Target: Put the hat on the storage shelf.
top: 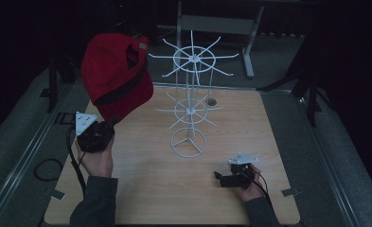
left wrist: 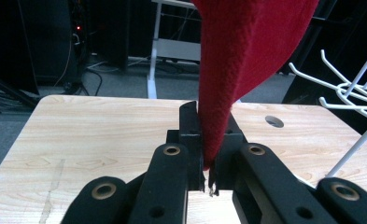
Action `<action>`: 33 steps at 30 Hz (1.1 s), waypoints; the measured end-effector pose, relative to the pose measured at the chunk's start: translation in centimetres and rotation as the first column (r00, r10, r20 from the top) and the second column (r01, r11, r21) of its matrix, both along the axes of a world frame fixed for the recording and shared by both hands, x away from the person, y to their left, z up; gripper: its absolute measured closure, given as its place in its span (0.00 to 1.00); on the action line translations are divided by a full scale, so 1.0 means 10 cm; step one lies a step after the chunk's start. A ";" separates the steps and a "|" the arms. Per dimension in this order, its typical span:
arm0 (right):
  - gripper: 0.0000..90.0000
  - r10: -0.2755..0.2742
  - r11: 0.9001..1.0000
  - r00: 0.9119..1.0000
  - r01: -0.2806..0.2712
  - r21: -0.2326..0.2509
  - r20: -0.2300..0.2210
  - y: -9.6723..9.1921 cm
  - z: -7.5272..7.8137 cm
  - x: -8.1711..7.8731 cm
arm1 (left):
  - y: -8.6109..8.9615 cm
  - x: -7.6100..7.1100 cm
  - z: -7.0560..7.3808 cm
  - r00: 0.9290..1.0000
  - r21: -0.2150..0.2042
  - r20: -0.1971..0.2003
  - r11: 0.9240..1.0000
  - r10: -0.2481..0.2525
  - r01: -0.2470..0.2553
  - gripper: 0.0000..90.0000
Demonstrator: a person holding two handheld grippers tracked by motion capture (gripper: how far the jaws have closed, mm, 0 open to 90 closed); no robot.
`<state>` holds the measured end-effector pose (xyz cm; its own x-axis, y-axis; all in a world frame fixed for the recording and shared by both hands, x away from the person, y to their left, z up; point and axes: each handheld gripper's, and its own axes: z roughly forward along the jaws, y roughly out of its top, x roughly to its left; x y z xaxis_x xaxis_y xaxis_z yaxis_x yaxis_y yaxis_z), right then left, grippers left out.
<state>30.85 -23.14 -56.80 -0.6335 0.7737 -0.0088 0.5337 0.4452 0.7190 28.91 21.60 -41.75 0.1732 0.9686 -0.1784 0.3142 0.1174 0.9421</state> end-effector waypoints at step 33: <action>0.15 0.000 1.000 1.000 0.000 0.000 0.000 0.00 0.00 0.00 | 0.00 -0.10 0.12 0.999 -0.029 0.035 1.000 -0.006 0.007 0.96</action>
